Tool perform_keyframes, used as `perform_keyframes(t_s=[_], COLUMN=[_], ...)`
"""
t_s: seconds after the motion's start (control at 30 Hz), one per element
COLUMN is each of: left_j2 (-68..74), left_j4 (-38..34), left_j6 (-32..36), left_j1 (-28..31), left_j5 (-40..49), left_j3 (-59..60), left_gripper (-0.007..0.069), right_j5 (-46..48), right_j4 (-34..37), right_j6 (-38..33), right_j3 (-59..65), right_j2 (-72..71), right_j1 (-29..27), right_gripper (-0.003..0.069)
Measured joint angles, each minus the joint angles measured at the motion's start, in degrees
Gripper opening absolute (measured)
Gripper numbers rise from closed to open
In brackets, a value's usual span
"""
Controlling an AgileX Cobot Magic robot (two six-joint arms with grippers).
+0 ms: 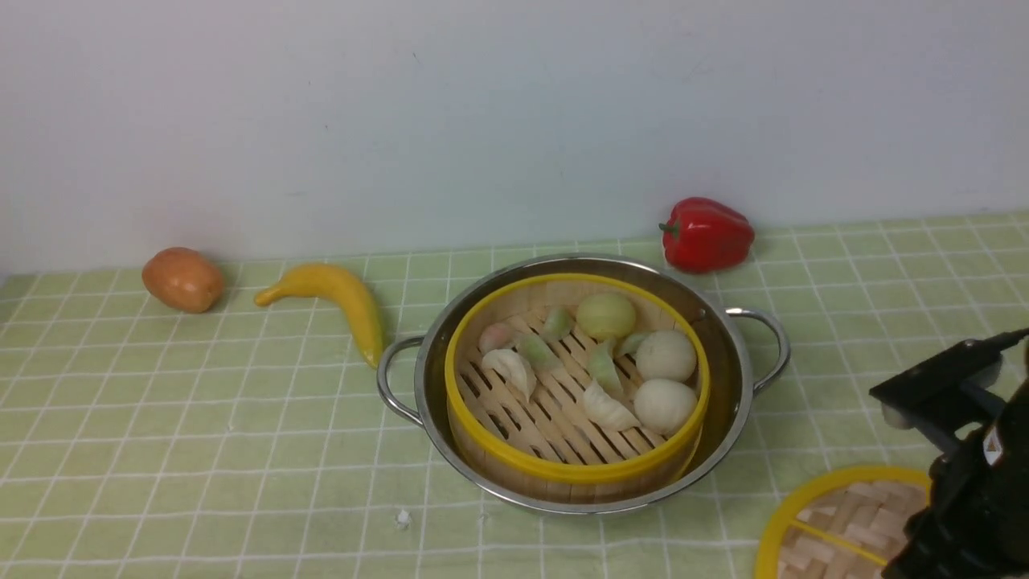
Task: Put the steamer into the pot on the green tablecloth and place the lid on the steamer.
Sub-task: 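Move the gripper down to the bamboo steamer lid and grasp its center knob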
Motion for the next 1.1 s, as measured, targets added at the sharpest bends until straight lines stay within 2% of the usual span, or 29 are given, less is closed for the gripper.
perform_keyframes(t_s=[0.27, 0.37, 0.6, 0.83, 0.9, 0.97, 1.03, 1.07, 1.1], left_j2=[0.0, 0.0, 0.0, 0.0, 0.0, 0.0, 0.0, 0.0, 0.0], left_j4=[0.0, 0.0, 0.0, 0.0, 0.0, 0.0, 0.0, 0.0, 0.0], left_j6=[0.0, 0.0, 0.0, 0.0, 0.0, 0.0, 0.0, 0.0, 0.0], left_j1=[0.0, -0.06, -0.06, -0.1, -0.1, -0.16, -0.16, -0.16, -0.16], left_j5=[0.0, 0.0, -0.02, -0.02, -0.02, -0.02, -0.02, -0.02, -0.02], left_j3=[0.0, 0.0, 0.0, 0.0, 0.0, 0.0, 0.0, 0.0, 0.0], left_gripper=[0.017, 0.017, 0.0182, 0.0202, 0.0202, 0.0202, 0.0202, 0.0202, 0.0202], right_j5=[-0.24, 0.11, 0.97, 8.52, 9.18, 9.45, 7.99, 7.64, 6.41], right_j4=[-0.04, -0.49, -1.99, -7.16, -7.23, -4.94, 1.56, 2.15, 6.43], right_j6=[0.86, 0.86, 3.66, 6.3, 5.44, 0.86, -5.03, -6.03, -9.56], right_j3=[0.0, -0.07, -0.89, -8.58, -10.2, -15.0, -19.05, -19.62, -21.46], right_j2=[1.96, 2.84, 2.04, -9.04, -11.01, -13.38, -13.44, -13.27, -12.18], right_j1=[0.0, 0.0, 0.0, 0.0, 0.0, 0.0, 0.0, 0.0, 0.0], right_gripper=[0.0213, 0.0146, 0.0147, 0.0147, 0.0147, 0.0147, 0.0147, 0.0147, 0.0147])
